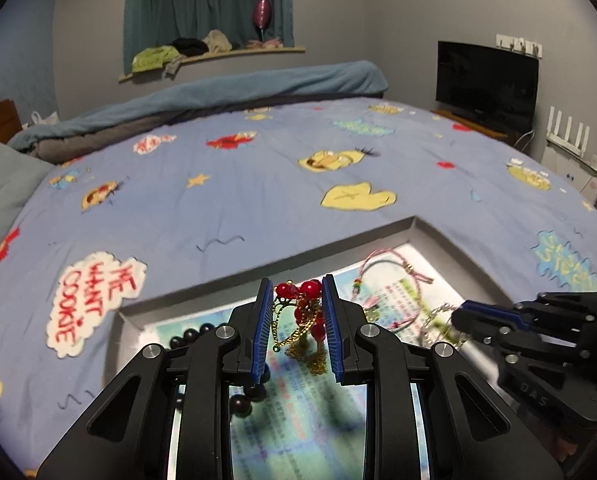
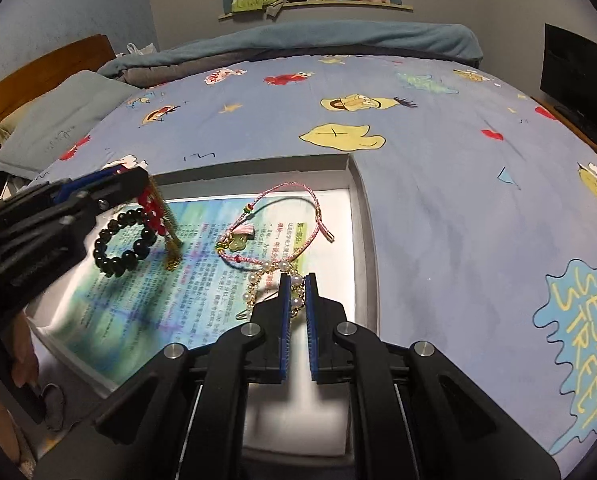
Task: Organize jewelry
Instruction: 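Lift and carry both held pieces over the grey box with both tools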
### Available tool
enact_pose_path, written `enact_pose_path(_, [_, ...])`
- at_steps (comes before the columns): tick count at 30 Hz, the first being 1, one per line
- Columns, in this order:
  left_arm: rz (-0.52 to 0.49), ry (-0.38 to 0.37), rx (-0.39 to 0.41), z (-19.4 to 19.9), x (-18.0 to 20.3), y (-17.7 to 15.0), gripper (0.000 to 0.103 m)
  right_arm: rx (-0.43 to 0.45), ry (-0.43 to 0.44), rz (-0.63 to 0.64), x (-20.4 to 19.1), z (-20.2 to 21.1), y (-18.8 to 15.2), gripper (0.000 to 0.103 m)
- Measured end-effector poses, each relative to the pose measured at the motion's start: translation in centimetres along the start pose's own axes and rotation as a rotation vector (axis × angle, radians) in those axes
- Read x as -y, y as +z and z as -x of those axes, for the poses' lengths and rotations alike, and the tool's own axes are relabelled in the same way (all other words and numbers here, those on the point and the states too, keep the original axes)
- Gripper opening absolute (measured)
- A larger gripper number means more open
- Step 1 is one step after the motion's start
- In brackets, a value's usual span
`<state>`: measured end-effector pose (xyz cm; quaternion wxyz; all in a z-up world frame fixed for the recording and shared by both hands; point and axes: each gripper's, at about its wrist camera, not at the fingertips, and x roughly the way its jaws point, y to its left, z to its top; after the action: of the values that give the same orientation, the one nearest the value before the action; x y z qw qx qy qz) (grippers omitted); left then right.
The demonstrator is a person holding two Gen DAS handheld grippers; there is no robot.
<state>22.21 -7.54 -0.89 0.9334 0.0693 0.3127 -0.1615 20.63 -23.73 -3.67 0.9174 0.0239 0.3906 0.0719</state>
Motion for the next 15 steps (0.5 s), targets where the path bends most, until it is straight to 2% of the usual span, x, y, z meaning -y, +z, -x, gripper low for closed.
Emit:
enact_pose_path(4, [-0.006,0.007,-0.046,-1.7,0.1,-0.6,0.026,0.004,-0.003,0.014,-0.5,-0.4,0.1,0.007])
enact_pose_path(15, [-0.003,0.005,-0.082,-2.3,-0.1,-0.9,0.026,0.003,-0.012,0.033,-0.8,-0.6,0.1,0.007])
